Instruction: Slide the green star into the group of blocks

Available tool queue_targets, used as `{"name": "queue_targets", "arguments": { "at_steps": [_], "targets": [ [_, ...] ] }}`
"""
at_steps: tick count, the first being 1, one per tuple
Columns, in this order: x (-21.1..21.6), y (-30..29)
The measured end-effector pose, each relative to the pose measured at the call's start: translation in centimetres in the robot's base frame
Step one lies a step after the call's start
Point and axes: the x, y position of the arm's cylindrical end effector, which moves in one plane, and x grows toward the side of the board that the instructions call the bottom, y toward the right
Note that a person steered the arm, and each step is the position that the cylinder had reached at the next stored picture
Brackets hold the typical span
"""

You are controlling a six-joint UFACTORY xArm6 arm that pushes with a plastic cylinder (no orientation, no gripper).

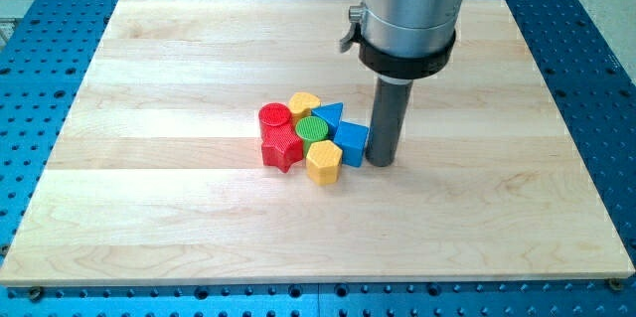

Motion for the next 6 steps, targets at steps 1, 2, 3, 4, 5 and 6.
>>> {"name": "queue_targets", "arguments": {
  "at_steps": [1,2,3,4,5,6],
  "targets": [
    [-4.6,10.1],
    [-12.8,17.5],
    [-20.5,19.9],
    [-22.3,14.1],
    [-19.7,4.4],
    [-18.7,-5.2]
  ]
}}
